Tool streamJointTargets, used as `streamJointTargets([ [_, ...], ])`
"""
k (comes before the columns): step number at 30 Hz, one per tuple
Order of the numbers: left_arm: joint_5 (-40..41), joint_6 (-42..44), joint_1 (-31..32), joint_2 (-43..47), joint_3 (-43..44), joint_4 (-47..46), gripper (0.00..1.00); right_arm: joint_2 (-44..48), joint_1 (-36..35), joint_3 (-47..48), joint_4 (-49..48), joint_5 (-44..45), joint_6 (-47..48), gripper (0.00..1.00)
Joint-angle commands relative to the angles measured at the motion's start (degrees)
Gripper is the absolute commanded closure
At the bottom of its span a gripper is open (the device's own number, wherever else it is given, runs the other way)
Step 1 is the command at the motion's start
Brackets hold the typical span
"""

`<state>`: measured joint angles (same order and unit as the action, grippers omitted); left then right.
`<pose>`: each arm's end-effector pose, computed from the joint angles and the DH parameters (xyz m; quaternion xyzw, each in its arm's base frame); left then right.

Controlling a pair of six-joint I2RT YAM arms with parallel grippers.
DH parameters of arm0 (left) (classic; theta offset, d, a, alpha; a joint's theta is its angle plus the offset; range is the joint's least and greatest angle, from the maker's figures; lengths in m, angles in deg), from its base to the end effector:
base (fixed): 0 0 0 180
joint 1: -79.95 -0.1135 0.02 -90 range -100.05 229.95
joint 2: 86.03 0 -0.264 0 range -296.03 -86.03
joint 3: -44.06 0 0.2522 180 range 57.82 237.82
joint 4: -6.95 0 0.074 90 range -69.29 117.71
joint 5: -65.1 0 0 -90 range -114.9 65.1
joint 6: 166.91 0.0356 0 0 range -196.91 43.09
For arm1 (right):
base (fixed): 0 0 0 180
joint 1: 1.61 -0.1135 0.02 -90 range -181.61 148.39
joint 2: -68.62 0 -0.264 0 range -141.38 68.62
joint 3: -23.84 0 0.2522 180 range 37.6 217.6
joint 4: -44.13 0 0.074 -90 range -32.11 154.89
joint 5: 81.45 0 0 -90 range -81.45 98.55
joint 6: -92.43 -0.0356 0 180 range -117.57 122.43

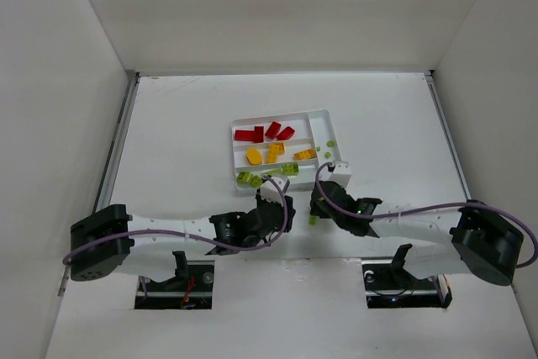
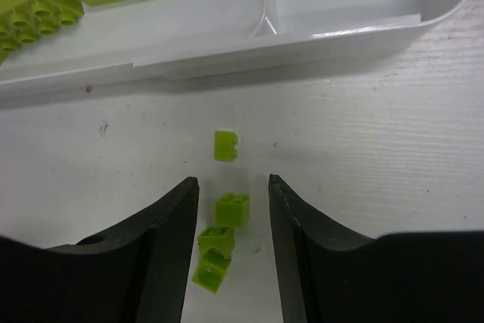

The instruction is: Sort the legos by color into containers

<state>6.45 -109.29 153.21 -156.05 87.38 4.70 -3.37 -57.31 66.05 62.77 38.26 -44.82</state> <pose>0.0898 -0.2342 0.2051 0.1457 0.8096 -0.2780 0.4960 0.1424 0.1775 0.1608 0.0242 0.9079 0.1191 0.4012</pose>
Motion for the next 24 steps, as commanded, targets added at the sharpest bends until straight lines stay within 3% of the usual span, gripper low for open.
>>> streamJointTargets([
  [1, 0.7, -1.8, 3.6, -1.9, -0.2, -1.1, 0.57, -2.2, -1.2, 3.5, 2.1, -0.2, -2.8, 0.52],
  [11, 0.7, -2.6, 8.1, -4.6, -2.0, -5.4, 0.56, -6.2, -3.1, 5.0, 4.9, 0.4, -6.4, 0.62],
  [14, 0.6, -2.5, 8.7, -4.3, -2.6, -6.5, 0.54, -6.2, -3.1, 4.2, 4.3, 1.7, -7.6, 0.75],
  [20, -0.7, -2.8, 9.3, -7.5, -2.2, -8.2, 0.49, 0.5, -3.2, 4.8, 5.0, 4.0, -6.4, 0.81],
  [24, -1.5, -2.7, 9.8, -11.2, 0.3, -8.7, 0.45, 6.5, 2.5, 6.8, 4.2, 4.5, -0.1, 0.81],
])
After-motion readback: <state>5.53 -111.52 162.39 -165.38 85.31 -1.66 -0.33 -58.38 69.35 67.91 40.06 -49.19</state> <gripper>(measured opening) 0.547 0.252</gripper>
